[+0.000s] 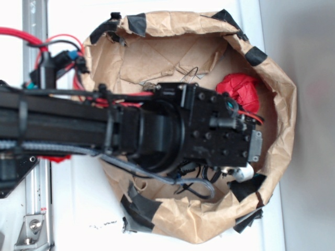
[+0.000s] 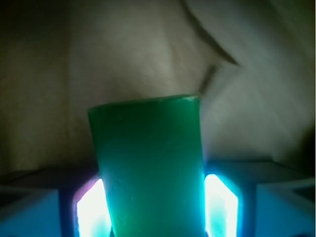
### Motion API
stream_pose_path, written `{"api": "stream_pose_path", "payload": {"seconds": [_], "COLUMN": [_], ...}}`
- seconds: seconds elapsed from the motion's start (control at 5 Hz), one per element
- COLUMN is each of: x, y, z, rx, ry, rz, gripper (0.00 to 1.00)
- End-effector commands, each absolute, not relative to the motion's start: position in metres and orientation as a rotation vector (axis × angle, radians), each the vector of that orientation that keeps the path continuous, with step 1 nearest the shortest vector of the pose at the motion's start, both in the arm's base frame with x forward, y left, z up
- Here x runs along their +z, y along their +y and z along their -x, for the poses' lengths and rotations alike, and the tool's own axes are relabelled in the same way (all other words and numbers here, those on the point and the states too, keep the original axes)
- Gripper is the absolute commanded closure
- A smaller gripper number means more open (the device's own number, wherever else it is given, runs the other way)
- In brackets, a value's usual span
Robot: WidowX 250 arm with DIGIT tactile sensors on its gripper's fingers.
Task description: Grab the green block.
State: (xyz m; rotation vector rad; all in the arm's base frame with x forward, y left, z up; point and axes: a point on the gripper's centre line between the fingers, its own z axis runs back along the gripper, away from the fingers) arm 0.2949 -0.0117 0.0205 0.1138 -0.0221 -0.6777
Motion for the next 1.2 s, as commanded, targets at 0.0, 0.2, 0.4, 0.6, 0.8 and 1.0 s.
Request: {"api": "stream_pose_path", "payload": {"seconds": [0.0,0.2,0.4,0.6,0.8,1.0], "x": [0.076,0.118,0.158,0.168,0.174,0.18], "y": [0.005,0.016,0.026,0.021,0.018,0.016], "z": [-0.288,-0.278,-0.28,-0.277,-0.268,-0.264], "rx": [-0.293,-0.042,0.195,0.284,0.338,0.342], "ry": [-0.151,-0.244,-0.225,-0.146,-0.143,-0.149], "rz": [-0.057,-0.112,-0.086,-0.101,-0.119,-0.11], "gripper": [1.0,1.0,1.0,1.0,1.0,1.0]}}
